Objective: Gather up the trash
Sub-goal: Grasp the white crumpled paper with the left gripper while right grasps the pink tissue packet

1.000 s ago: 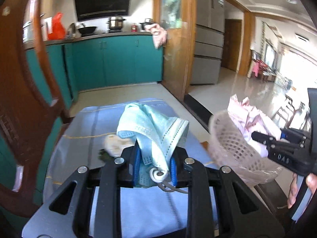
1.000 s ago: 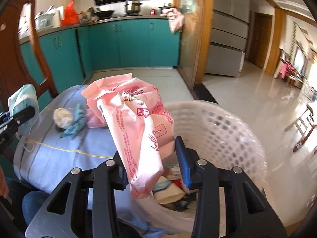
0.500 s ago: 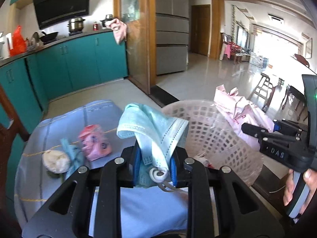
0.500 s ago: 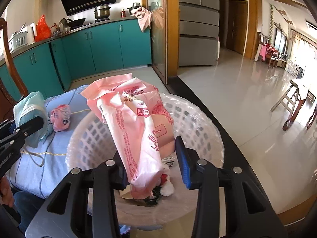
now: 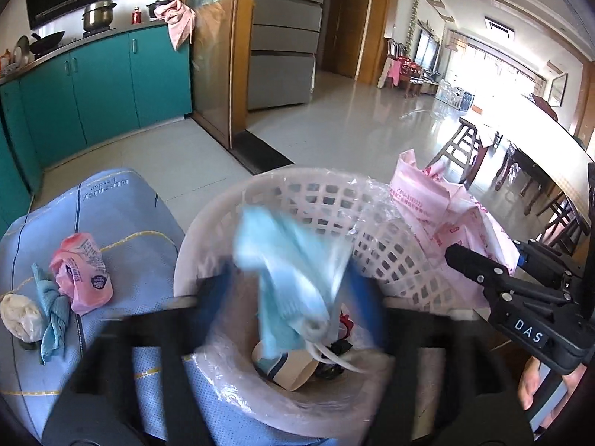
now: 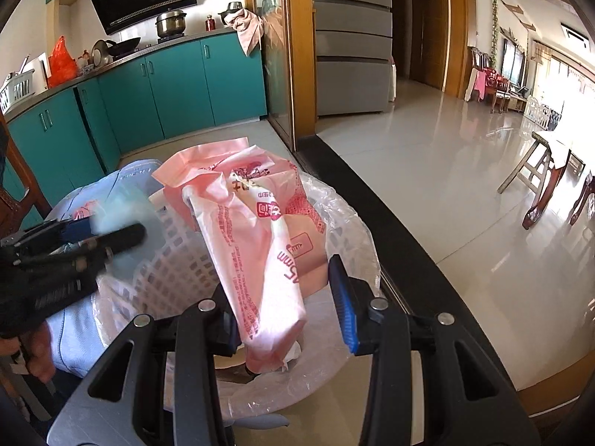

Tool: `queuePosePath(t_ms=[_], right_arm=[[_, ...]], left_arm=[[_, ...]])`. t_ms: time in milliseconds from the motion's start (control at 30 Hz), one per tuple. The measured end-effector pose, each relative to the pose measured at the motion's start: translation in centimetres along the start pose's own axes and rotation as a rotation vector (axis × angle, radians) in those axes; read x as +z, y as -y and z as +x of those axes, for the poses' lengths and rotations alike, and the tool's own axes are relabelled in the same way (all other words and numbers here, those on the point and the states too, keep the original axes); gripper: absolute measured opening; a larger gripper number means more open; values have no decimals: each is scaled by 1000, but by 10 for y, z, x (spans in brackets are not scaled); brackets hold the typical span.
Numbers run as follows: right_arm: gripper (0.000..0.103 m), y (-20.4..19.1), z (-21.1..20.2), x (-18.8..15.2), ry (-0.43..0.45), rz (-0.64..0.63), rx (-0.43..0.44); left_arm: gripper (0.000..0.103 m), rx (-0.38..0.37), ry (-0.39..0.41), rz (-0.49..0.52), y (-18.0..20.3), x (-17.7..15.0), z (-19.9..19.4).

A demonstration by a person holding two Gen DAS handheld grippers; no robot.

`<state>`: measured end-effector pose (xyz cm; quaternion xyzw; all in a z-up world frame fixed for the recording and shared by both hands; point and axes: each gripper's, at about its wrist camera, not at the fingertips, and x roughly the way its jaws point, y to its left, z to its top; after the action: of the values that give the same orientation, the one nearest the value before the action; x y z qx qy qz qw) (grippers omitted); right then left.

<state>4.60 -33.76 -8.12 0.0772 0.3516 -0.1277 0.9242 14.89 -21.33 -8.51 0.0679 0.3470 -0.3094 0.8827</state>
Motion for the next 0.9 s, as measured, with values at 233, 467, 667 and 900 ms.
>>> queuePosePath(t_ms=[233, 467, 667, 900], right_arm=[[64, -14, 15, 5, -38, -18, 13], [87, -34, 17, 6, -37, -42, 39], [87, -78, 21, 20, -23, -95, 136], [87, -176, 37, 41, -2, -218, 277]], left_arm=[[86, 92, 36, -46, -35, 0, -18], [86, 395, 94, -136, -119, 0, -51], [86, 523, -2, -389, -235, -14, -51], [61, 441, -166, -457, -267, -41, -15]])
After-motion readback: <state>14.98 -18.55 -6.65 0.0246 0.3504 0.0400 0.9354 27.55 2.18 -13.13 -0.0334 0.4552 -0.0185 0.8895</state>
